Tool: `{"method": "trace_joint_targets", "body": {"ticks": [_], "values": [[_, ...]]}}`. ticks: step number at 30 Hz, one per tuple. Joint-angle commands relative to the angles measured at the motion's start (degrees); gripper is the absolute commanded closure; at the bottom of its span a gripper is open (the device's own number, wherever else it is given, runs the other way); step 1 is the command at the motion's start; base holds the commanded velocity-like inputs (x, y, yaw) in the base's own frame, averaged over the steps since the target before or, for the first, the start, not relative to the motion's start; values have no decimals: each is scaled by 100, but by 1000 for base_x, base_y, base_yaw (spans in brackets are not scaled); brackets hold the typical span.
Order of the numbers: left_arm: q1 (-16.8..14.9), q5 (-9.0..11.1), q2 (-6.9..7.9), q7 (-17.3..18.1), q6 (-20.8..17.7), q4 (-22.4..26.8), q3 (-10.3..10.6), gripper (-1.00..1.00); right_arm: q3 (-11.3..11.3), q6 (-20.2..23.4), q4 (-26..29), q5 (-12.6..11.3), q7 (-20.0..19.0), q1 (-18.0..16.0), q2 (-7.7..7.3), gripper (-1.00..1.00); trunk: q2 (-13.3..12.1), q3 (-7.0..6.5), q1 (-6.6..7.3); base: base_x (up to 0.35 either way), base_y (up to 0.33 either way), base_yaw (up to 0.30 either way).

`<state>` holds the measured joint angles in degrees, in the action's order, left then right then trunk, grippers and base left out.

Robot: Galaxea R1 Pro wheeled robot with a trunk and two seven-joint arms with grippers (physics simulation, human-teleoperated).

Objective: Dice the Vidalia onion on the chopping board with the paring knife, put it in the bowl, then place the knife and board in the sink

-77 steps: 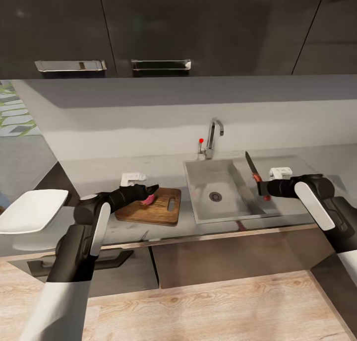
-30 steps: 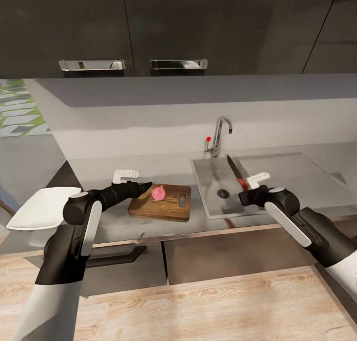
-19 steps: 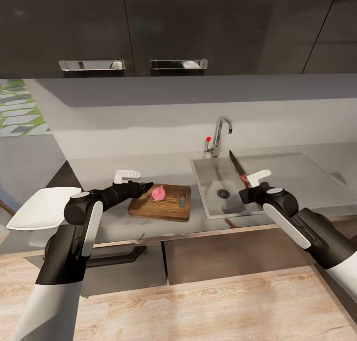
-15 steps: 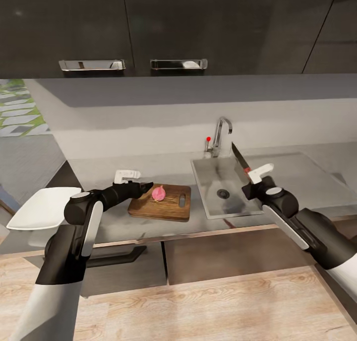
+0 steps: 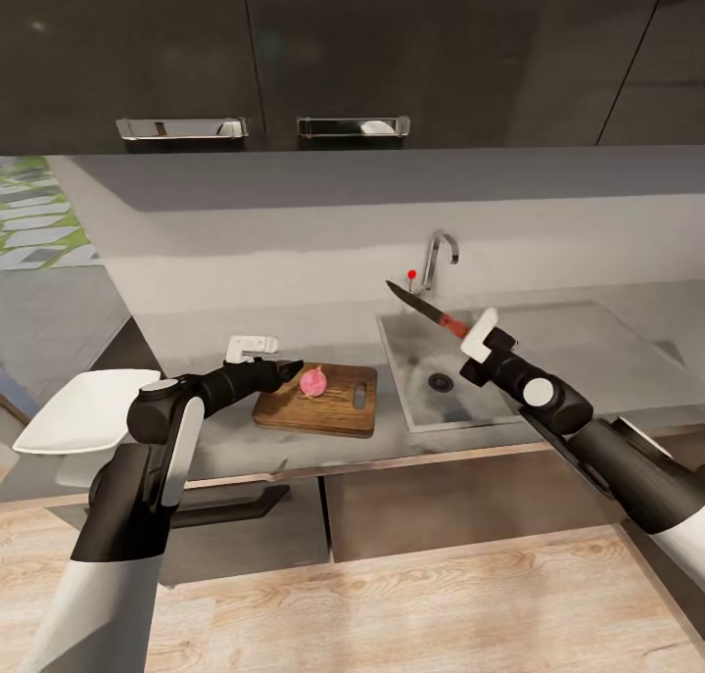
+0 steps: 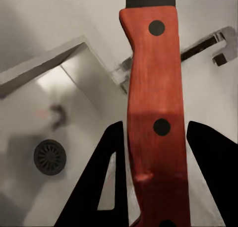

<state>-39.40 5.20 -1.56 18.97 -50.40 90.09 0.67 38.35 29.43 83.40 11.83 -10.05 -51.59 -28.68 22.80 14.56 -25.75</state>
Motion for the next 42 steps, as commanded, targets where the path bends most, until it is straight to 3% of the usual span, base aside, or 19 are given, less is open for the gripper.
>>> {"method": "trace_joint_targets", "body": {"ticks": [1,2,3,7,9,11,16,31,34,42], "values": [[-6,52,-2,-19,-44,6,-5,-100,6,-200,9,135,-137,-9,-47,100,12,12,-4,0,0,0],[-6,52,-2,-18,-43,6,-5,-100,4,-307,9,160,-169,-9,-79,100,12,12,-4,0,0,0],[-6,58,-2,-2,-41,4,-13,-100,3,-963,9,233,-263,-8,-286,100,12,12,-4,0,0,0],[-6,60,-8,17,-40,0,6,-100,22,-1587,18,291,-380,-6,-450,100,12,12,-4,0,0,0],[-6,60,-9,18,-40,0,56,-100,45,-1634,25,407,-480,-6,-460,100,12,12,-4,0,0,0],[-6,60,-10,19,-38,0,174,-100,197,-1670,37,728,-612,-6,-467,100,12,12,-4,0,0,0],[-6,60,-11,19,-37,0,268,-100,577,-1744,64,1105,-699,-6,-471,100,12,12,-4,0,0,0],[-6,60,-11,19,-32,0,345,-100,640,-1777,156,1211,-622,-8,-472,100,12,12,-4,-89,0,0],[-6,60,2,19,-38,0,339,-100,572,-1755,158,1219,-429,-8,-472,100,12,12,-4,-1,0,0],[-6,58,48,19,-40,0,337,-100,258,-1688,160,1225,-367,-3,-472,100,12,12,-4,0,0,0]]}}
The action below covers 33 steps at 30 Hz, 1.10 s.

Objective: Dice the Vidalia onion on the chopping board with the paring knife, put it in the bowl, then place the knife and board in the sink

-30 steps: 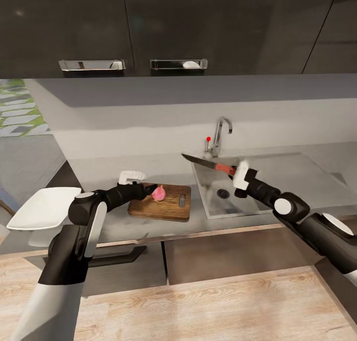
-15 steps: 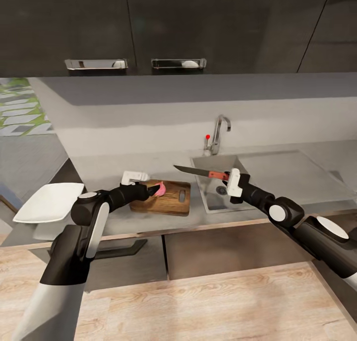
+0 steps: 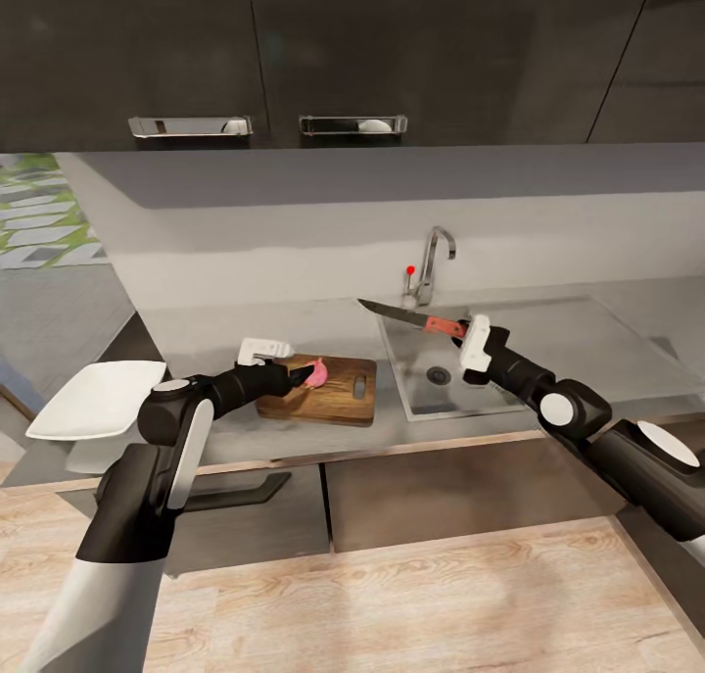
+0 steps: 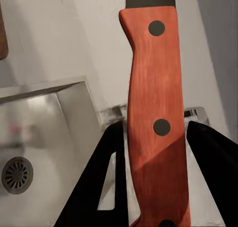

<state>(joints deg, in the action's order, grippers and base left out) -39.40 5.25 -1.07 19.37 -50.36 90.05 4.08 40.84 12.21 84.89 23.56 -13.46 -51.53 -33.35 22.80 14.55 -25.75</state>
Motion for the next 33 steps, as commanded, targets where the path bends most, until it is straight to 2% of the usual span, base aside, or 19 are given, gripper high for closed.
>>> {"method": "trace_joint_targets", "body": {"ticks": [1,13,17,18,19,23,25,29,30,33], "values": [[-6,54,-1,-21,-44,4,-4,-100,-9,36,11,52,-26,-10,-5,100,12,12,-4,0,0,0],[-6,54,1,22,-44,-2,4,-100,-107,27,17,87,-20,-8,-5,100,12,68,-4,0,0,24],[-6,51,115,37,-20,-119,7,-100,-103,27,18,88,-17,-11,-5,100,12,104,-4,0,0,116],[-6,51,140,38,-11,-209,6,-100,-103,27,18,88,-17,-10,-5,100,12,113,-4,0,0,123],[-6,49,181,42,141,-737,-23,-100,-103,27,17,93,-16,-10,-5,100,12,118,-4,0,0,65],[-6,47,176,41,430,-1000,-35,-100,-103,27,18,95,-16,-13,-5,100,12,126,-4,0,0,31],[-37,43,169,41,551,-1475,-38,-100,-103,27,19,96,-16,-11,-5,100,12,127,-4,0,0,5],[-161,40,168,41,752,-1945,-37,-100,-101,27,19,96,-16,-9,-5,100,12,127,-4,0,0,2],[-230,38,139,41,1021,-2123,-24,-100,-98,30,19,98,-16,-11,-5,100,12,127,-4,0,0,0],[-272,38,96,46,1238,-2245,-14,-100,-102,35,19,125,-16,-12,-5,100,12,127,-4,0,0,0]]}}
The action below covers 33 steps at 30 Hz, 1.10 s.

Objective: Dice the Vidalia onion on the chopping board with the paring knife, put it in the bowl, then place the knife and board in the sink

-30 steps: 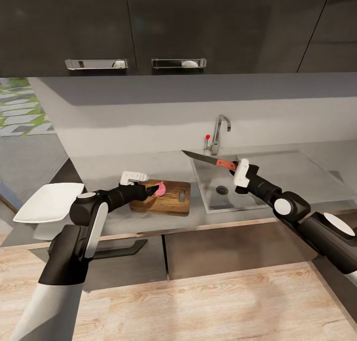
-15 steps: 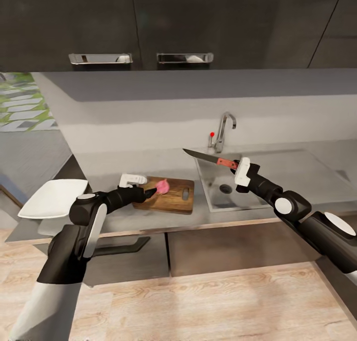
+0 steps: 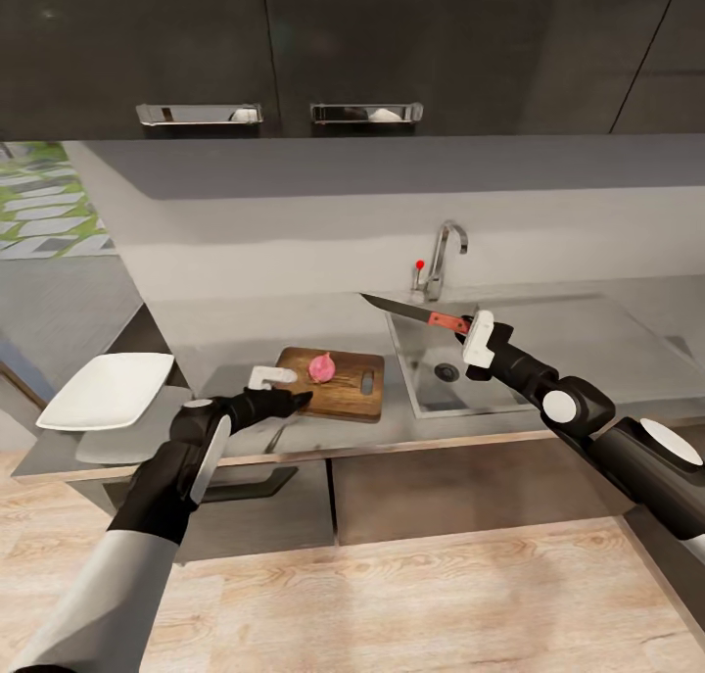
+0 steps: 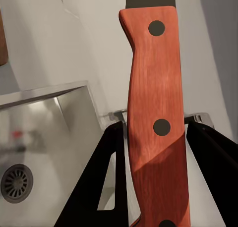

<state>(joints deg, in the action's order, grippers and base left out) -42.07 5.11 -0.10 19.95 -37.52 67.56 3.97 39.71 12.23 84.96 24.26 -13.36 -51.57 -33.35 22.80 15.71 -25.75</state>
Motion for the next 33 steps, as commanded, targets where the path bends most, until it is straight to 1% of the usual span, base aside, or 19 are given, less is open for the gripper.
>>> {"method": "trace_joint_targets", "body": {"ticks": [1,9,10,11,13,14,18,19,21,23,28,33], "values": [[-7,52,-4,-11,-35,-3,-2,-100,11,34,11,57,-26,-7,-5,100,12,12,-3,0,0,0],[-11,45,0,-9,-5,24,33,-100,26,34,11,61,-26,-9,-5,100,12,39,-3,0,0,3],[-12,44,14,-9,39,27,107,-100,30,34,11,61,-26,-9,-5,100,12,45,-3,0,0,46],[-12,43,45,-9,249,29,226,-100,35,34,11,61,-26,-8,-5,100,12,52,-3,0,0,46],[-12,42,59,-12,406,33,272,-100,36,34,10,61,-26,-7,-5,100,12,64,-3,0,0,30],[-12,38,68,-15,512,36,330,-100,36,34,11,61,-26,-8,-5,100,12,67,-3,0,0,12],[-12,24,103,-28,608,38,517,-100,38,34,11,61,-26,-7,-5,100,12,71,-3,0,0,5],[-12,14,115,-37,624,38,607,-100,41,34,11,61,-26,-8,-5,100,12,71,-3,0,0,0],[-12,11,120,-49,637,38,661,-100,39,34,11,61,-26,-6,-5,100,12,72,-3,0,0,0],[-12,4,123,-63,655,38,700,-100,37,34,11,61,-26,-10,-5,100,12,72,-3,0,0,0],[-12,0,124,-83,667,38,716,-100,39,34,11,61,-26,-10,-5,100,12,72,-3,0,0,0],[-12,-1,130,-88,818,38,719,-100,45,34,11,62,-26,-9,-5,100,12,96,-3,0,0,45]]}}
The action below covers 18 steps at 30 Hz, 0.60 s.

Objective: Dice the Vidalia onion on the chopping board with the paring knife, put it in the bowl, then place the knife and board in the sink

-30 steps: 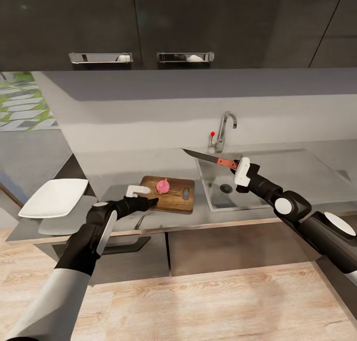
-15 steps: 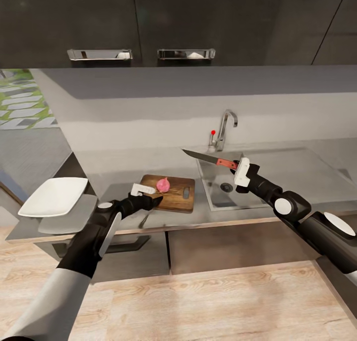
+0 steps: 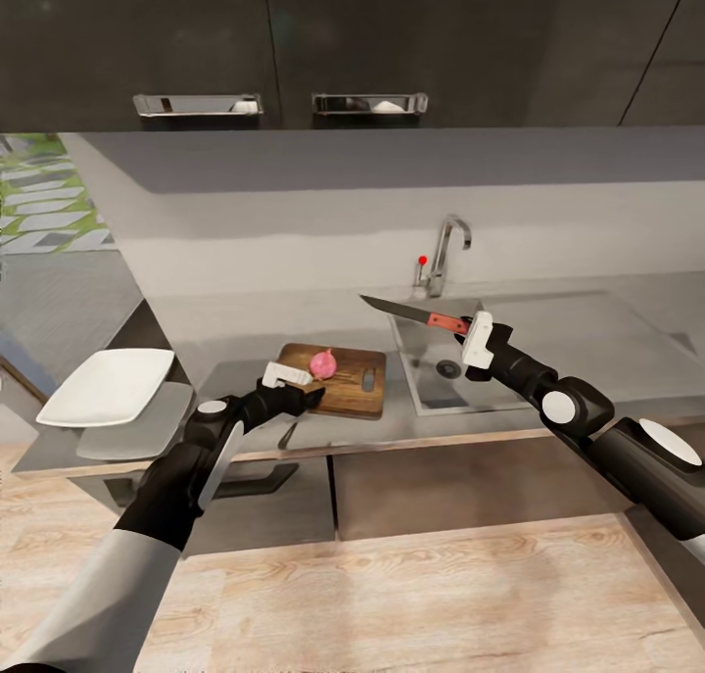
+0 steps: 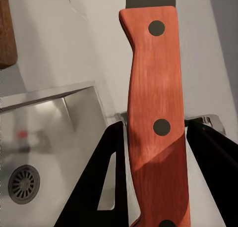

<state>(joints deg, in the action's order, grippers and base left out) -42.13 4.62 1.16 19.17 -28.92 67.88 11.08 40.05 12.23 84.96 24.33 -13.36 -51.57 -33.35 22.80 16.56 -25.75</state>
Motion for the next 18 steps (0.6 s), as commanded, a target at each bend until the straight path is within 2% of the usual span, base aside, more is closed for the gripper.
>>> {"method": "trace_joint_targets", "body": {"ticks": [1,10,18], "values": [[-6,47,5,-10,-25,6,8,-100,11,34,12,55,-27,-7,-5,100,12,17,-3,0,0,64],[-6,47,2,-10,42,7,8,-100,11,34,12,55,-27,-7,-5,100,12,66,-3,0,0,58],[-6,47,2,-10,49,46,8,-100,11,34,10,61,-27,-6,-5,100,12,69,-3,263,0,3]]}}
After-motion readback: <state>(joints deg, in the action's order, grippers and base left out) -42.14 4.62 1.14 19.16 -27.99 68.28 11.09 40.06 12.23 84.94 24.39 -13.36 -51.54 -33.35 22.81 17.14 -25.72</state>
